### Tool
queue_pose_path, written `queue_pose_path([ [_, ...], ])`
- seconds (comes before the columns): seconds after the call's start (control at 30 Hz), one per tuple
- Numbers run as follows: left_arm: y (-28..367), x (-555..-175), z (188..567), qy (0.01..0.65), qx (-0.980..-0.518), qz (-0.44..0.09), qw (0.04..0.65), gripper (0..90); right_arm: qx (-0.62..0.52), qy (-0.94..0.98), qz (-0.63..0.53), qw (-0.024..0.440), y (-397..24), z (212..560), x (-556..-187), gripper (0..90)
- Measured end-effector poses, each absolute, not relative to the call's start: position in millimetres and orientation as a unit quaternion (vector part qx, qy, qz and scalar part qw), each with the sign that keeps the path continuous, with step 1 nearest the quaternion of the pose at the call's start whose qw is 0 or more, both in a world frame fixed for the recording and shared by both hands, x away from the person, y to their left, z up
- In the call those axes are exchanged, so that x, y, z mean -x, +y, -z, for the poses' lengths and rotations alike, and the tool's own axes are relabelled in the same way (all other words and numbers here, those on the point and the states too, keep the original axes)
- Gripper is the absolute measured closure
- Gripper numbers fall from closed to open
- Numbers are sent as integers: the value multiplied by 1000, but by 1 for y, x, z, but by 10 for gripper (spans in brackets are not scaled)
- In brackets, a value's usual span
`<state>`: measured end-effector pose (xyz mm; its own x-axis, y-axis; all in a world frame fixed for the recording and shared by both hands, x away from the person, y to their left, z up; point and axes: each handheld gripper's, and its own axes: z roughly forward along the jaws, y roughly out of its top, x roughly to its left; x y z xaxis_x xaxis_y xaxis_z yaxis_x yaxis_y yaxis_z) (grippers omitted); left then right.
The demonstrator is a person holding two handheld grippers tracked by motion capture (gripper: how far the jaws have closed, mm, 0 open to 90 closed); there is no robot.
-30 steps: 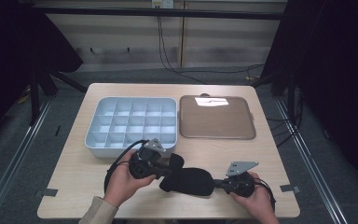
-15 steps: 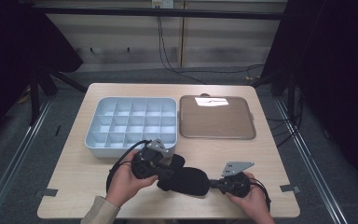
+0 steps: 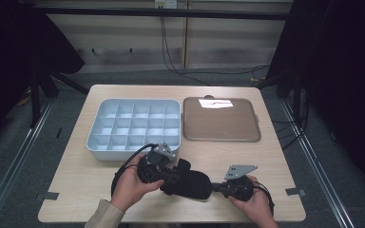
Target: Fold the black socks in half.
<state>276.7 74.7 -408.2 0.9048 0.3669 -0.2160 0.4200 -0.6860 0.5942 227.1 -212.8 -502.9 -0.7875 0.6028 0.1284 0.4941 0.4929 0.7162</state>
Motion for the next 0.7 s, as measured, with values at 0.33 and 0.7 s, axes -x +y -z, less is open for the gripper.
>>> queue_pose_path([
  [0.33, 69, -276, 410, 203, -923, 44, 323, 773, -314, 861, -392, 72, -208, 504, -228, 900],
  [0.7, 63, -275, 413, 197, -926, 50, 317, 772, -311, 860, -397, 71, -202, 504, -228, 900],
])
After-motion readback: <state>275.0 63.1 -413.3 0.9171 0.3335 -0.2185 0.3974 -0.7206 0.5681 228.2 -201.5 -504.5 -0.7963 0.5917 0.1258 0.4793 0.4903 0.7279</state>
